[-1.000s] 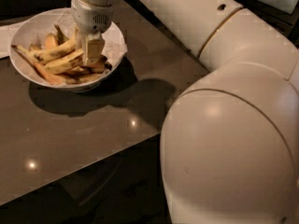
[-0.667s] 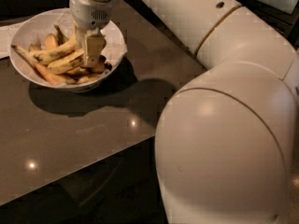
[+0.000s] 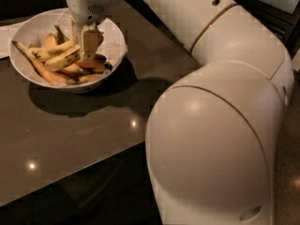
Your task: Pick banana from white bowl
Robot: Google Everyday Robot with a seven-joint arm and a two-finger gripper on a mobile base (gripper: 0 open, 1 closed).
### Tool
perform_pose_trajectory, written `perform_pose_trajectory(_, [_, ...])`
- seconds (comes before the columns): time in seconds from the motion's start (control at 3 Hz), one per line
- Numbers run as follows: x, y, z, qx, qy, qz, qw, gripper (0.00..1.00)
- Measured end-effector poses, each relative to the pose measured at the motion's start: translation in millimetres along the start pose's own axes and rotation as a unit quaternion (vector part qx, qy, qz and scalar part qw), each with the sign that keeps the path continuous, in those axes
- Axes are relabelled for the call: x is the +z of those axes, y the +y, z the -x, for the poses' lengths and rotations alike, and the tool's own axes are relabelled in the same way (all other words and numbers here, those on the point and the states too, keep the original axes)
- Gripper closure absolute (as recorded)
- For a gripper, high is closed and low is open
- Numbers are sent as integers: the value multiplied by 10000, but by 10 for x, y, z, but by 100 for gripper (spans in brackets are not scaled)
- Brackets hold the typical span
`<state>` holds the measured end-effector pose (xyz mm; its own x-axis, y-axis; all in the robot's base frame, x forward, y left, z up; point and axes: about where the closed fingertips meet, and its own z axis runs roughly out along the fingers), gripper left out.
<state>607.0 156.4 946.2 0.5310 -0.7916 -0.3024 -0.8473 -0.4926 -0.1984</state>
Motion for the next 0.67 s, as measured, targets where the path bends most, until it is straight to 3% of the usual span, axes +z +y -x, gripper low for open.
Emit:
perform_pose_trajectory(0.33, [-96,-81,99,-68,21,-219,9997,100])
perform_pose_trajectory(0.67, [-307,-278,422,257,47,-457,9986,100])
